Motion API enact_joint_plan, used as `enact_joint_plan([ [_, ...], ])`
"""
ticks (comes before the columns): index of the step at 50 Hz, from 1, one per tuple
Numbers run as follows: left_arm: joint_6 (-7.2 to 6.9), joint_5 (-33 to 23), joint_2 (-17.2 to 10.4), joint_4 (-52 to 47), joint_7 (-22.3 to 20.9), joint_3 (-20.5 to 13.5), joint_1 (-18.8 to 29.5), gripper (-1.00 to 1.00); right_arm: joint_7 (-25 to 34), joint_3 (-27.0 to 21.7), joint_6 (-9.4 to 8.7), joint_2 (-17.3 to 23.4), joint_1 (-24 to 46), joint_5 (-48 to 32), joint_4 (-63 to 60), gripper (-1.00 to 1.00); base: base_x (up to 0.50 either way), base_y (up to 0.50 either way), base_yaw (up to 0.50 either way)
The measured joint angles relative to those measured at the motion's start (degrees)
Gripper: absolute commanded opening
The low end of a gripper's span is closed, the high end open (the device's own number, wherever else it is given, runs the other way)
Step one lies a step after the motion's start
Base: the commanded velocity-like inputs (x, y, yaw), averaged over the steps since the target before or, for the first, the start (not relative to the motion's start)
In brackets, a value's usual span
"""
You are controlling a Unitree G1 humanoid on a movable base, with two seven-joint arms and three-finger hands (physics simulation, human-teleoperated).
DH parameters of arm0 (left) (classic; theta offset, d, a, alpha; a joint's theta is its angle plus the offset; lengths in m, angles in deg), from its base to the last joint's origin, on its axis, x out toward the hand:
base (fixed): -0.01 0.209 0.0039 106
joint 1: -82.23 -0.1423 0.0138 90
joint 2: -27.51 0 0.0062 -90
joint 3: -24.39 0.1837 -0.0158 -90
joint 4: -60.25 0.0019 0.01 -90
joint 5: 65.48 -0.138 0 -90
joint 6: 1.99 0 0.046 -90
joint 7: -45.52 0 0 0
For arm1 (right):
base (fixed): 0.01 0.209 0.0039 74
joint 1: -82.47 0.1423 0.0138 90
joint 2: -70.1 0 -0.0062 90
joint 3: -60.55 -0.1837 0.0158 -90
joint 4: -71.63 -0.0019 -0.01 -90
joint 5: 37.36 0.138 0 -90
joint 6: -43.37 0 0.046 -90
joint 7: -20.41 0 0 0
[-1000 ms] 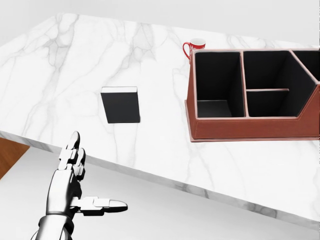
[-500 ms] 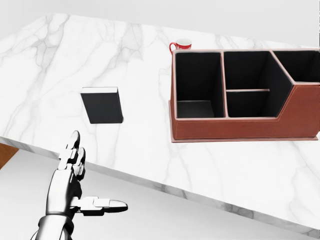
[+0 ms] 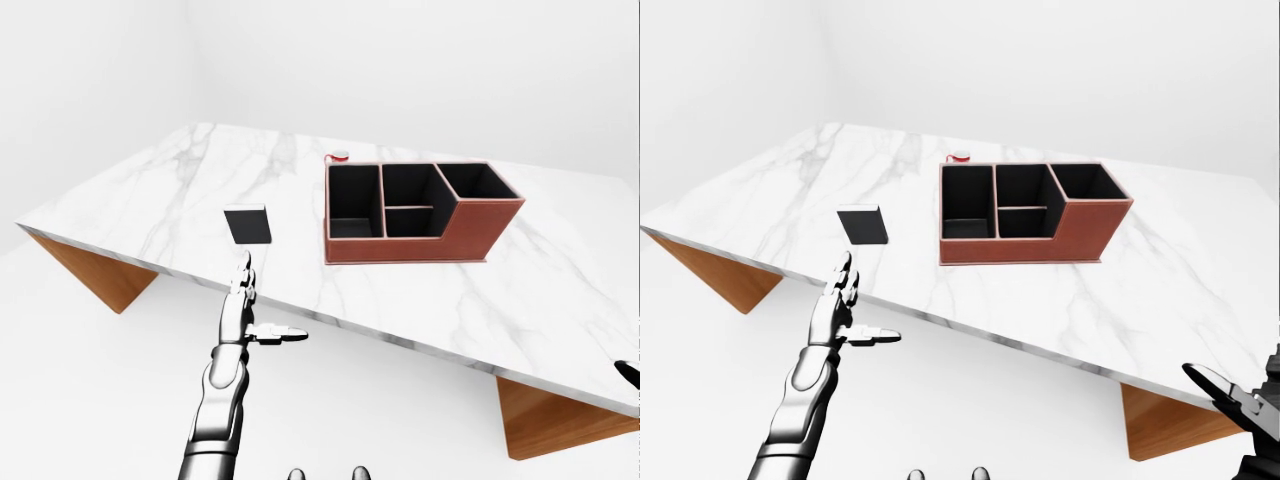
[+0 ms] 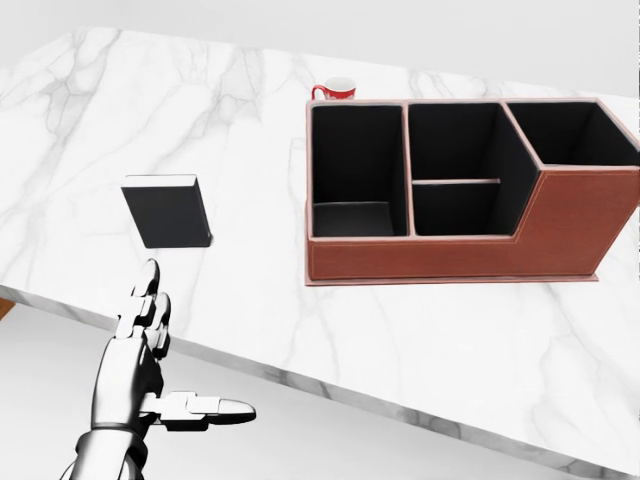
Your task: Pick up the book and place it in the left compartment of the caddy.
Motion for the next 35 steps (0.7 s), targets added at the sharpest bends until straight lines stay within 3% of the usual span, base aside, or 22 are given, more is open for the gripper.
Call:
enact_joint_plan([
  [35, 0.00, -0.44, 0.08, -0.67, 0.12, 0.17, -0.31, 1.00, 0.24, -0.33, 0.00, 0.09, -0.11, 1.08, -0.12, 1.00, 0.01, -0.03, 0.00],
])
